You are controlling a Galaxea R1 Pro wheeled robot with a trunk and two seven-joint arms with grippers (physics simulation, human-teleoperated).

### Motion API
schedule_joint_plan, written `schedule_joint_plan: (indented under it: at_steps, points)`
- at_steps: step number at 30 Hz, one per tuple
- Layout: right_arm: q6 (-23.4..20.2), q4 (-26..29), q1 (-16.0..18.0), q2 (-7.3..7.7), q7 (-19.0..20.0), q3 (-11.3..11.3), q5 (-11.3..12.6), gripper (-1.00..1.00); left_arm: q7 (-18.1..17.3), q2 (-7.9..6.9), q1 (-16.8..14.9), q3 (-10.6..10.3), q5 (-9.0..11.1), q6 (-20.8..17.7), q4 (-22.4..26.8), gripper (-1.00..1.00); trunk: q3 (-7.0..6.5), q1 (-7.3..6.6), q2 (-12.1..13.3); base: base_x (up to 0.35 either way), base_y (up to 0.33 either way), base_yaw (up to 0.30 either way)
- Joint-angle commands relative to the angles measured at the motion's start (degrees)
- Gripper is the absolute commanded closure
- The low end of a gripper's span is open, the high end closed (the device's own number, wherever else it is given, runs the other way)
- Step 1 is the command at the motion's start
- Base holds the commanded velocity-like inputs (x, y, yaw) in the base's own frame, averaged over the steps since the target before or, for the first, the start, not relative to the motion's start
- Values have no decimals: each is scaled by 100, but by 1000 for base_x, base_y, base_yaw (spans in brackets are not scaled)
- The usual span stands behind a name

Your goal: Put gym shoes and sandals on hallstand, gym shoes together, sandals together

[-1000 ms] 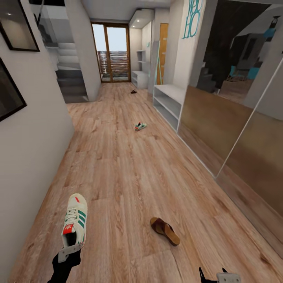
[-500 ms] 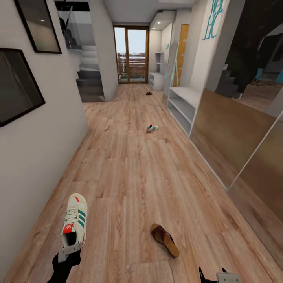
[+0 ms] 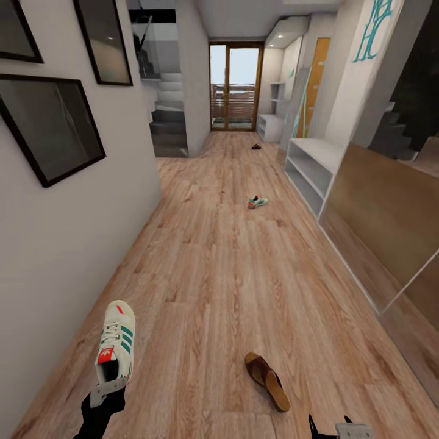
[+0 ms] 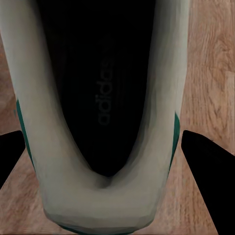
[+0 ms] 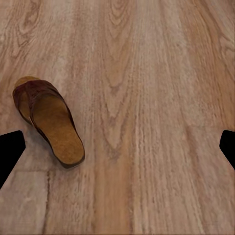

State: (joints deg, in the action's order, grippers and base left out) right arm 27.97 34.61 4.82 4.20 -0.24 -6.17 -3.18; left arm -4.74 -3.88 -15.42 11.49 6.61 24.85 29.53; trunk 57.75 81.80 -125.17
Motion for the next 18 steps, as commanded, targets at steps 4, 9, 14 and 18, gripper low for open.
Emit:
schedule_joint_plan:
  at_steps: [4,9,14,18]
  points:
    - [16,-4,1,-2,-2,-16,-34,-100,-53,1,-5,11,59,11,-8,100,-5,-1,-2,0,-1,271]
    - [16,-7,0,-4,-2,-16,-34,-100,-53,1,-5,18,59,10,-9,100,-16,-1,-2,93,-18,271]
    - [16,-7,1,-4,-2,-16,-34,-100,-53,1,-5,26,59,4,-16,100,-28,-1,-2,240,-107,271]
    - [16,-1,0,-2,-2,-15,-34,-100,-53,1,-5,28,59,3,-17,100,-31,-1,-2,272,-158,163]
